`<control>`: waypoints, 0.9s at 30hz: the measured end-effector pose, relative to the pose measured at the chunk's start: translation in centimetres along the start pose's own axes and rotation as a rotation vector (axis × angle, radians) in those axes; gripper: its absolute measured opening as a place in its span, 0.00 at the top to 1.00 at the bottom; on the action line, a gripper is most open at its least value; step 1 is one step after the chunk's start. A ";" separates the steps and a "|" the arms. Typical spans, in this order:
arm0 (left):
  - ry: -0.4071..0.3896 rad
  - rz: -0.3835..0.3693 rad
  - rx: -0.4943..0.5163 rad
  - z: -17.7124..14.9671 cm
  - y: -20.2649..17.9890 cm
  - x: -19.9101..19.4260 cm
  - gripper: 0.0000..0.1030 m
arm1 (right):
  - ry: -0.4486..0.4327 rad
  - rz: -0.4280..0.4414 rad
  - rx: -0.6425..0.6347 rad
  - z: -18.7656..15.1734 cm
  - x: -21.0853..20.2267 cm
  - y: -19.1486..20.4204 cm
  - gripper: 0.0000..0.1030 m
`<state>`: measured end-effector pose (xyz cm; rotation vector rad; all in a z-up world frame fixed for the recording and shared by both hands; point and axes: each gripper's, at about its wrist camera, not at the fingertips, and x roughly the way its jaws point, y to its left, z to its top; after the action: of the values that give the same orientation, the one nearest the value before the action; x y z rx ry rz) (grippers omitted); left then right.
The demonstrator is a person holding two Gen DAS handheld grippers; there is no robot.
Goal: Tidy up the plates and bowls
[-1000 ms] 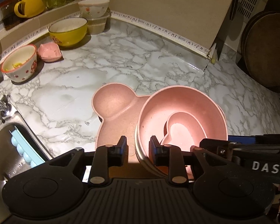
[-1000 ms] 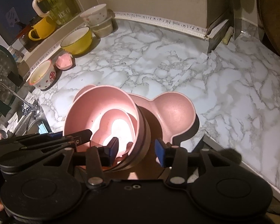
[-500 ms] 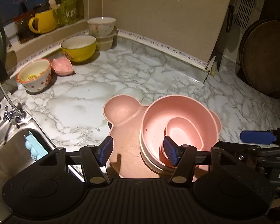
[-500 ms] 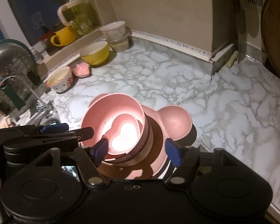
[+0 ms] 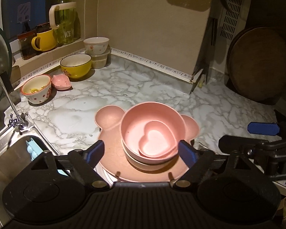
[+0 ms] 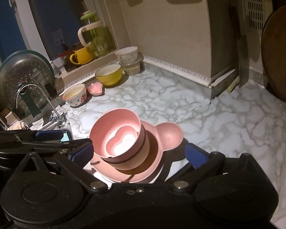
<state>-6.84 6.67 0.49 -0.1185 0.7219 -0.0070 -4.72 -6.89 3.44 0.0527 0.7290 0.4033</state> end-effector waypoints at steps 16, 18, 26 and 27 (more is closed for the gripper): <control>-0.025 -0.048 -0.010 -2.4 -1.7 -2.2 0.13 | -0.089 -0.023 0.002 -2.4 -4.0 -1.1 0.00; -0.024 -0.064 -0.019 -2.5 -1.8 -2.3 0.08 | -0.095 -0.028 -0.003 -2.6 -4.2 -1.1 0.01; -0.038 -0.065 -0.019 -2.6 -2.3 -2.7 0.00 | -0.106 -0.037 0.026 -3.2 -4.7 -1.4 0.00; -0.038 -0.061 -0.015 -2.6 -2.4 -2.8 0.00 | -0.111 -0.038 0.032 -3.3 -4.8 -1.4 0.00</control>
<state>-10.58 4.14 0.66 -0.1548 0.6800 -0.0570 -9.60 -10.33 3.80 0.0906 0.6260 0.3497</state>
